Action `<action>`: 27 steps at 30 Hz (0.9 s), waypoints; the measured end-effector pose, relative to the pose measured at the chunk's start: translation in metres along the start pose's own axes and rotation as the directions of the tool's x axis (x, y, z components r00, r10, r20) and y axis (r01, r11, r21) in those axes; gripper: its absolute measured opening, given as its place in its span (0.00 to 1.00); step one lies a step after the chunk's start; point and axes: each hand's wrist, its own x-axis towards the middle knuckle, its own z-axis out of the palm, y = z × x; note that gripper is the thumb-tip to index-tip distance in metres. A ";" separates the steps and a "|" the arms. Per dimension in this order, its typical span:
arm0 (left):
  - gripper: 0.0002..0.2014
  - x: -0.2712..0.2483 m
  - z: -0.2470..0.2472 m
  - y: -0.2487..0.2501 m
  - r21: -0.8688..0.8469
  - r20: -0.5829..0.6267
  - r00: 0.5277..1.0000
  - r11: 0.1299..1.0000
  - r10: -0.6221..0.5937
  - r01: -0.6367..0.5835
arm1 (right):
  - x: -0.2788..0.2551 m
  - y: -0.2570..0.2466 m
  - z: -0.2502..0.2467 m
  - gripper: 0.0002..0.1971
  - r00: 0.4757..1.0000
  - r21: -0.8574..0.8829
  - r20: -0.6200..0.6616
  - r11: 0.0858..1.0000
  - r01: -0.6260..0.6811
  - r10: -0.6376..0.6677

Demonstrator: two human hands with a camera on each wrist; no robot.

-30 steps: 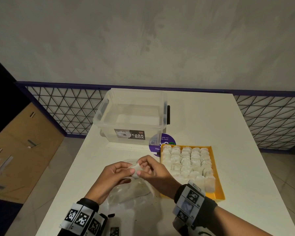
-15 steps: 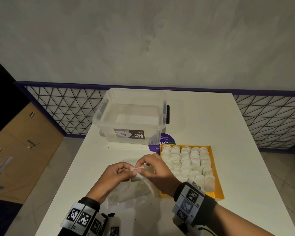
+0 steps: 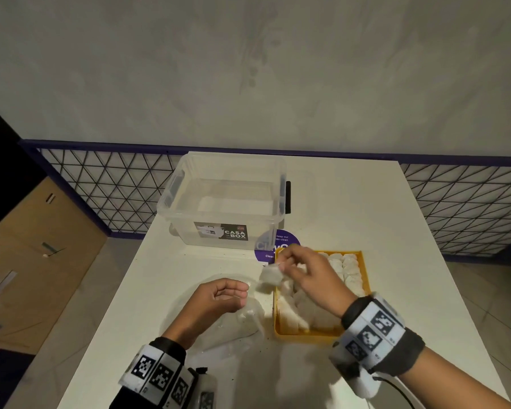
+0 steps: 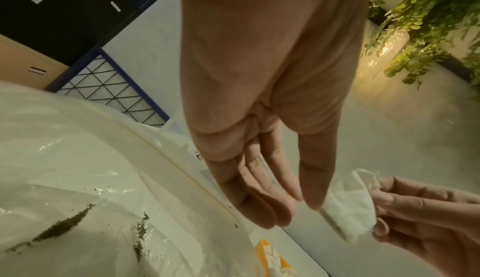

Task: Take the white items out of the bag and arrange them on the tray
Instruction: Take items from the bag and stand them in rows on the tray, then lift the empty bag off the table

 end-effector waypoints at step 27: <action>0.32 -0.004 -0.014 -0.011 0.823 -0.157 0.978 0.565 0.137 0.053 | -0.032 0.099 0.027 0.07 0.968 -0.701 0.075 0.703 -0.119 0.239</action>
